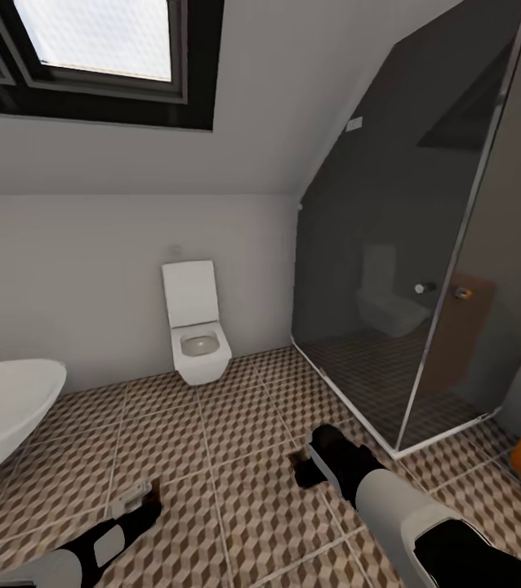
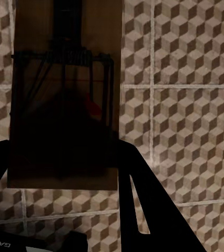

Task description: Take the four mousetraps from the cabinet in the bathroom and place them on the bathroom floor. Make sure all four end up on the same floor surface, and ensure that at least two of them are either under or directly next to the same bathroom sink.

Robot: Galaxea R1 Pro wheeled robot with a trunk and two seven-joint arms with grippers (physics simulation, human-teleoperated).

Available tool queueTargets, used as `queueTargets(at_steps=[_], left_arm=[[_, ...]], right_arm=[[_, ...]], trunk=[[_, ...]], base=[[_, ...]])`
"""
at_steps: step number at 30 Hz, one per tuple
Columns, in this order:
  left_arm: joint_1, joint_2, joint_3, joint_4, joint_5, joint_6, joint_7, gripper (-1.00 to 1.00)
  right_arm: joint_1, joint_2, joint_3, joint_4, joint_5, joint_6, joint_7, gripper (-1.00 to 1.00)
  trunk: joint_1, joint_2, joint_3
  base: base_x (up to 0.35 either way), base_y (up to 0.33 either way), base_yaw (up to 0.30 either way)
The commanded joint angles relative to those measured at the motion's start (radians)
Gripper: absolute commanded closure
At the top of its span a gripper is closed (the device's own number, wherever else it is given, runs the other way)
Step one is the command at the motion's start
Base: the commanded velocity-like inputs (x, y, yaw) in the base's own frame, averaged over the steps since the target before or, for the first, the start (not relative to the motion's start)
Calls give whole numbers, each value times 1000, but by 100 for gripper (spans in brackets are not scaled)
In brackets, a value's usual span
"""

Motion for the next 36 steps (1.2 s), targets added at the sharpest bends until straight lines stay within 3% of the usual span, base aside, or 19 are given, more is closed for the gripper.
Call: queueTargets(at_steps=[1,36], left_arm=[[-1,0,2,1,3,0,-3,100],[-1,9,4,2,5,1,-3,100]], right_arm=[[-1,0,4,-1,-2,5,1,100],[-1,0,3,-1,1,5,-1,100]], trunk=[[0,-1,-1],[0,-1,-1]], base=[[0,0,292],[0,0,292]])
